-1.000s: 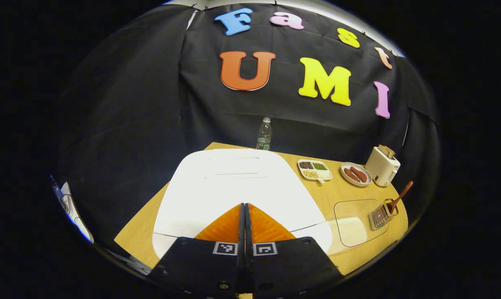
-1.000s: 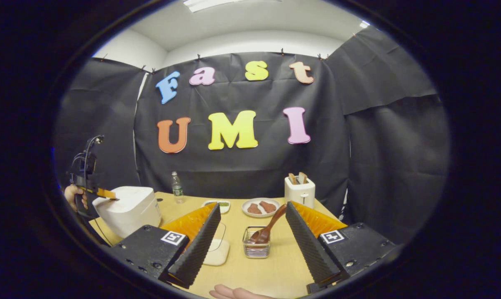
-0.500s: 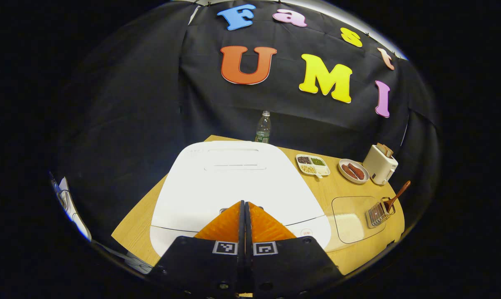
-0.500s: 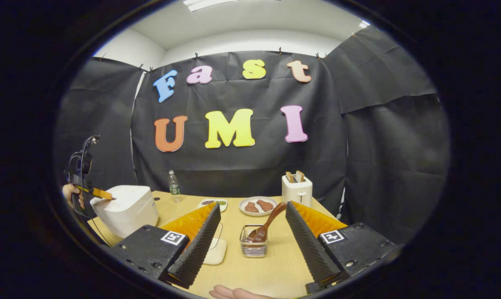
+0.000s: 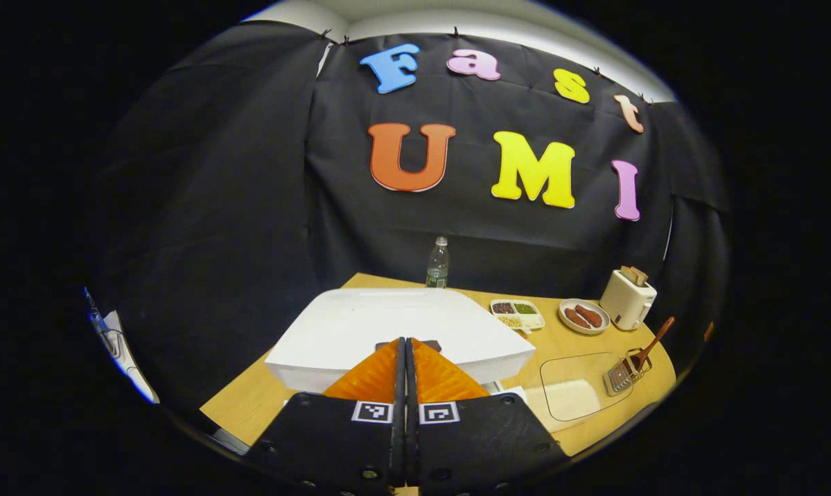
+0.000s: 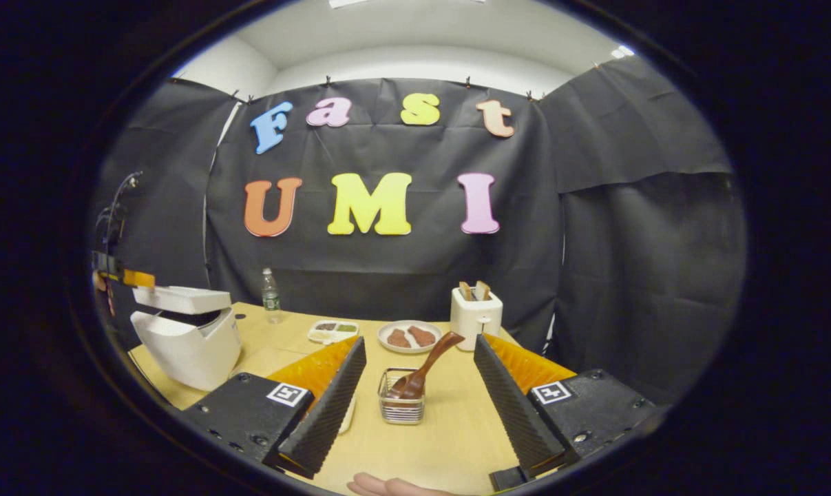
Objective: Close the left gripper, press the button to open the rice cooker; take a wooden spoon from the chopstick holder with the right hand, scoop a spoonful of rice and pour it into the rice cooker, then put the wooden spoon back into the chopstick holder.
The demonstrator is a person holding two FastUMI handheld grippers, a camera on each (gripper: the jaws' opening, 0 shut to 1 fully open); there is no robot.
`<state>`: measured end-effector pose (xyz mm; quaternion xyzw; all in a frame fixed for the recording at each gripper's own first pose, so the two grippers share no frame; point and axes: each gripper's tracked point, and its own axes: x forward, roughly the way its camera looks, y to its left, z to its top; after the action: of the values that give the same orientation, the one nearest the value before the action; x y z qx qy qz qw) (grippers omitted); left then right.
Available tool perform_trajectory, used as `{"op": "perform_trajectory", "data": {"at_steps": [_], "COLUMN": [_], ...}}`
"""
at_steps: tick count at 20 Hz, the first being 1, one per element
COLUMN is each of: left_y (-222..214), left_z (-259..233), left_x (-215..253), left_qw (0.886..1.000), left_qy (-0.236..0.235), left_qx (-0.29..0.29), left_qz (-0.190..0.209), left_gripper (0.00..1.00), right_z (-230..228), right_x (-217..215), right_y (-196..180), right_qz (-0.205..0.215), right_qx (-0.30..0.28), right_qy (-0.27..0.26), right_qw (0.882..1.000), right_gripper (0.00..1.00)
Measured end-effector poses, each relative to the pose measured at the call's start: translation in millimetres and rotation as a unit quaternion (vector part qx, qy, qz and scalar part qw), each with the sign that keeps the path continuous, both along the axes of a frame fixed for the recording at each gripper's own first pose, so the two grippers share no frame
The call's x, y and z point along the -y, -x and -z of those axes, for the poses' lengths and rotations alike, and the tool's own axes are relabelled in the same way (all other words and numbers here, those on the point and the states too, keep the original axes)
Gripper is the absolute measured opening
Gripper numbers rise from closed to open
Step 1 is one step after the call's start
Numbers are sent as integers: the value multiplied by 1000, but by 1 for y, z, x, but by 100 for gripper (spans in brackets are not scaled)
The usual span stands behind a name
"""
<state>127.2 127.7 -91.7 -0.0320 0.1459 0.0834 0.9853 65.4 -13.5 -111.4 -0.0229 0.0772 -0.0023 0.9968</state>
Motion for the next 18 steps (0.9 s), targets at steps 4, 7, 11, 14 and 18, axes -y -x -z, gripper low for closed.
{"op": "perform_trajectory", "data": {"at_steps": [4, 7, 11, 14, 18], "left_y": [31, 62, 102, 129, 158], "left_z": [-38, -56, -70, -72, -69], "left_x": [-2, 14, 37, 49, 60], "left_qw": [998, 996, 990, 986, 982], "left_qy": [-28, -44, -50, -43, -25], "left_qx": [49, 81, 129, 158, 182], "left_qz": [-7, 10, 23, 36, 49], "left_gripper": [23, 81, 97, 97, 97], "right_z": [5, 11, 26, 44, 69], "right_x": [0, -1, 2, 4, 13], "right_y": [-4, -11, -34, -56, -90], "right_qz": [3, 5, 12, 18, 33], "right_qx": [-3, -8, -11, -26, -38], "right_qy": [-9, -18, -28, -35, -45], "right_qw": [1000, 1000, 999, 999, 998], "right_gripper": [99, 99, 99, 100, 100]}}
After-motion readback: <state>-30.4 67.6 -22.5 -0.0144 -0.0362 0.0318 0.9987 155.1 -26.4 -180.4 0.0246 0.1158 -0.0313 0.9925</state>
